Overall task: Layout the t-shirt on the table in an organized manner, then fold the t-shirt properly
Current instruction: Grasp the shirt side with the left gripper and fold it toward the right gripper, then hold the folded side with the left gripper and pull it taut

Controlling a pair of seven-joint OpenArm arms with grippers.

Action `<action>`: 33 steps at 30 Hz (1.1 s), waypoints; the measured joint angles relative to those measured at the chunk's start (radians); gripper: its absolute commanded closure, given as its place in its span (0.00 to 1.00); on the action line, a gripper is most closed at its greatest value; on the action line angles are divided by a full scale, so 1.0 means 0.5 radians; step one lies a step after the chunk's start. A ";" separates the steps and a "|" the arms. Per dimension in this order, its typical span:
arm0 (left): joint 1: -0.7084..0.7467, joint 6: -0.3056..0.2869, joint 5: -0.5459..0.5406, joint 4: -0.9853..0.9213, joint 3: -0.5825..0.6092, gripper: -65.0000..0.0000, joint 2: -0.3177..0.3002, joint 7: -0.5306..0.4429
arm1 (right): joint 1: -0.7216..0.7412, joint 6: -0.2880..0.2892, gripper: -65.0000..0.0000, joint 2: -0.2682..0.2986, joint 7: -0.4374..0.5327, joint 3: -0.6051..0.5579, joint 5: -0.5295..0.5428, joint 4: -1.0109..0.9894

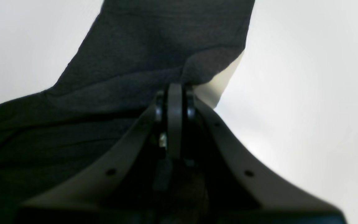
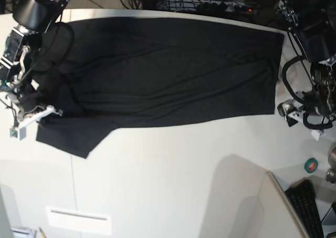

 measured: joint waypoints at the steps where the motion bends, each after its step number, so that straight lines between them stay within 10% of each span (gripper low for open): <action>1: -0.034 -0.005 -0.006 -0.085 0.118 0.24 -0.037 -0.042 | 0.000 0.001 1.00 0.001 0.000 0.001 0.003 0.000; 33: -0.201 -0.005 -0.027 -0.738 0.547 0.24 -0.039 -0.761 | 0.000 0.000 1.00 0.000 -0.001 0.001 -0.004 0.000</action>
